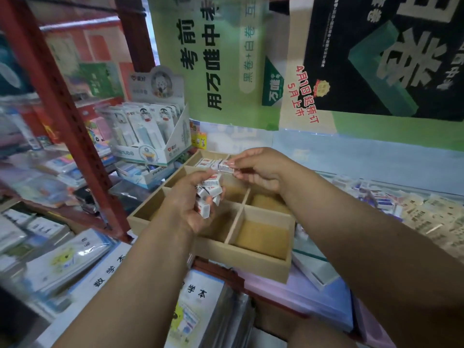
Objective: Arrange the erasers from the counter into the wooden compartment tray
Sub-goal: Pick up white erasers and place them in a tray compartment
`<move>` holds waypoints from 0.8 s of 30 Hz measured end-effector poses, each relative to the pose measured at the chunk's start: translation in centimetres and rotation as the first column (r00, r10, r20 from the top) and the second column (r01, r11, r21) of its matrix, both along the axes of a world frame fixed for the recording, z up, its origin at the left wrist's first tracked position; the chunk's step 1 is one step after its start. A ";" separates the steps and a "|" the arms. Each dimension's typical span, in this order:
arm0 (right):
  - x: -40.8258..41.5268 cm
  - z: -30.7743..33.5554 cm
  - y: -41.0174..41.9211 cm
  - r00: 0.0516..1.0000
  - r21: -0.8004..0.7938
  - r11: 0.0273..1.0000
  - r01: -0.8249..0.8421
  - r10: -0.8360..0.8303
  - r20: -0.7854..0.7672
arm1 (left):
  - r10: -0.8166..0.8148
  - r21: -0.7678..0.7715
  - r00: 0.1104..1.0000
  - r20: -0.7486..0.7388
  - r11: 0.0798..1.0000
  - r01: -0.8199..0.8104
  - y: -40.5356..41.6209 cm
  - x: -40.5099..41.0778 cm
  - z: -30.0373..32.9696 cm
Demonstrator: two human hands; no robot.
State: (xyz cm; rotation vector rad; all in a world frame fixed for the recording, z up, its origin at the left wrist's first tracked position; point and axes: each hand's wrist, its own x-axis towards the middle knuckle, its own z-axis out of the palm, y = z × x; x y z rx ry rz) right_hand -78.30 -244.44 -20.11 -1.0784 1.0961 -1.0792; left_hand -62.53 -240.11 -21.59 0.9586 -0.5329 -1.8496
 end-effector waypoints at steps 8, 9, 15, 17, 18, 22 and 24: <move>1.3 -1.2 -8.2 0.843 -0.244 0.960 0.137 -0.242 -0.480 | 0.161 -0.027 0.985 -0.057 0.986 -0.162 -7.6 5.2 0.6; 1.7 -1.3 -9.2 0.795 -0.284 0.953 0.109 -0.255 -0.550 | 0.169 -0.023 0.984 -0.059 0.985 -0.171 -8.5 5.3 0.7; 4.8 -2.4 -15.0 0.491 -0.429 0.891 -0.148 -0.311 -0.814 | 0.214 -0.031 0.972 -0.097 0.975 -0.218 -12.4 5.5 -0.6; 5.4 -3.2 -16.3 0.445 -0.428 0.885 -0.181 -0.314 -0.838 | 0.227 -0.052 0.968 -0.107 0.971 -0.233 -12.9 5.5 -1.4; 5.6 -3.7 -16.9 0.432 -0.425 0.885 -0.189 -0.313 -0.846 | 0.230 -0.063 0.967 -0.112 0.969 -0.238 -13.0 5.6 -1.6; 6.2 -5.3 -18.6 0.336 -0.396 0.878 -0.269 -0.300 -0.893 | 0.213 -0.101 0.968 -0.132 0.969 -0.227 -13.3 5.8 -1.9; 6.5 -5.9 -18.9 0.233 -0.364 0.863 -0.350 -0.296 -0.926 | 0.218 -0.101 0.967 -0.131 0.968 -0.231 -13.5 5.9 -2.1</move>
